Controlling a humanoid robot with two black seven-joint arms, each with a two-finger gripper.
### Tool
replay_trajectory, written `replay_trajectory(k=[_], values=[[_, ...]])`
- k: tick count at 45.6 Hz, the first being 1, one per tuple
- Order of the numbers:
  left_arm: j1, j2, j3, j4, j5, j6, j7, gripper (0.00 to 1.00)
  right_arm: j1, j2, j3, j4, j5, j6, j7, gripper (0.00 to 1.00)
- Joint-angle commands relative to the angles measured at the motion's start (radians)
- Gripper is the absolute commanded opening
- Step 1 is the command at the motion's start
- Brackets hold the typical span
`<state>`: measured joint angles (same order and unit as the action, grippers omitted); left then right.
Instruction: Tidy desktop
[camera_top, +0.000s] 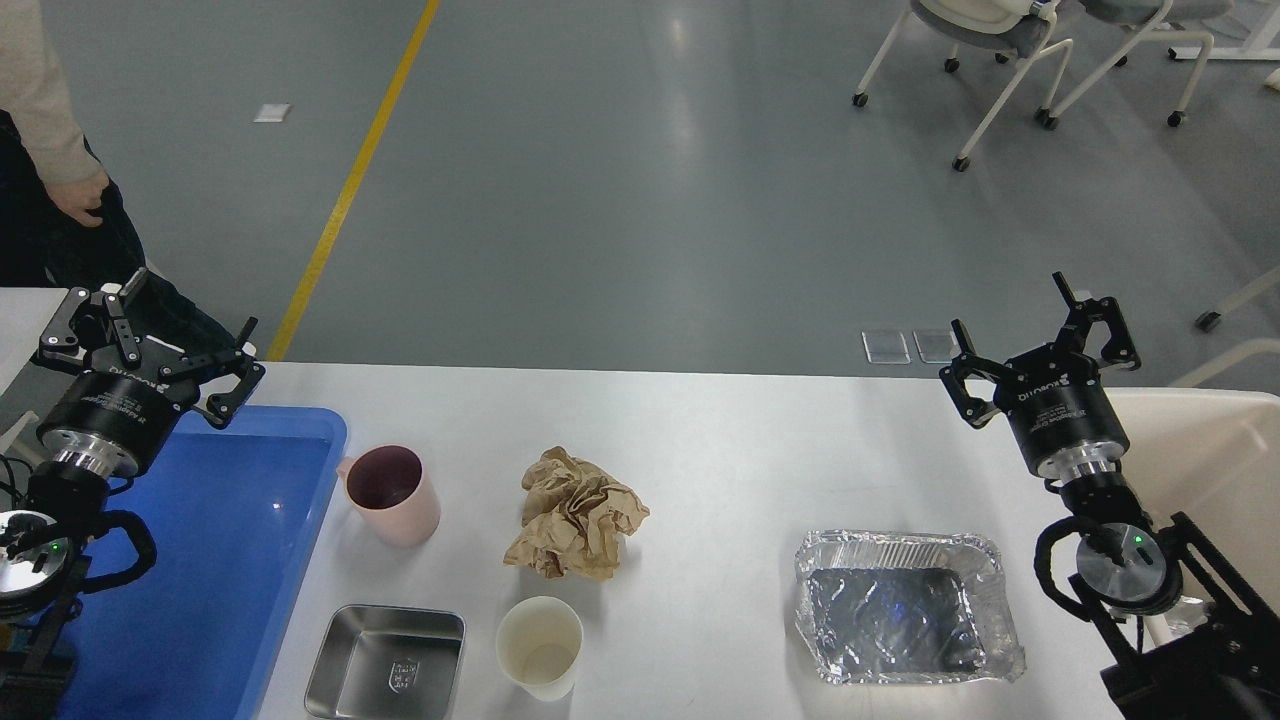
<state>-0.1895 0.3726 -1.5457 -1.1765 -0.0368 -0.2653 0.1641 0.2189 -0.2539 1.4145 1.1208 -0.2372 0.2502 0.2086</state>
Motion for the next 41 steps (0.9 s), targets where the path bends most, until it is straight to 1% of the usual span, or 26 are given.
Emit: replay_trajectory(k=[1, 12, 18, 24, 29, 30, 36, 41], values=[[-0.001, -0.003, 0.001, 0.000, 0.000, -0.002, 0.000, 1.00, 0.000, -0.002, -0.003, 0.001, -0.001, 0.000, 0.000, 1.00], [0.001, -0.001, 0.001, 0.001, -0.002, 0.000, 0.000, 1.00, -0.001, -0.002, -0.002, 0.001, -0.001, 0.000, 0.000, 1.00], [-0.001, 0.005, 0.001, 0.006, -0.002, 0.018, 0.000, 1.00, -0.001, -0.002, -0.003, 0.001, -0.001, 0.000, 0.000, 1.00], [-0.002, 0.005, -0.016, 0.012, 0.009, 0.029, -0.017, 1.00, -0.003, 0.001, -0.003, 0.001, -0.001, 0.000, 0.000, 1.00], [-0.016, 0.003, -0.039, 0.060, 0.011, 0.028, -0.018, 1.00, -0.004, 0.005, -0.003, 0.001, -0.001, 0.000, 0.000, 1.00], [-0.018, -0.001, -0.037, 0.081, 0.012, 0.029, -0.018, 1.00, -0.004, 0.007, -0.005, 0.001, -0.001, -0.002, 0.000, 1.00], [-0.011, -0.012, -0.024, 0.080, 0.018, 0.057, -0.018, 1.00, -0.003, 0.007, -0.006, 0.001, -0.001, -0.002, 0.000, 1.00], [-0.005, 0.008, 0.013, 0.075, 0.118, 0.057, -0.017, 1.00, -0.004, 0.005, -0.006, 0.001, -0.001, -0.002, 0.000, 1.00]])
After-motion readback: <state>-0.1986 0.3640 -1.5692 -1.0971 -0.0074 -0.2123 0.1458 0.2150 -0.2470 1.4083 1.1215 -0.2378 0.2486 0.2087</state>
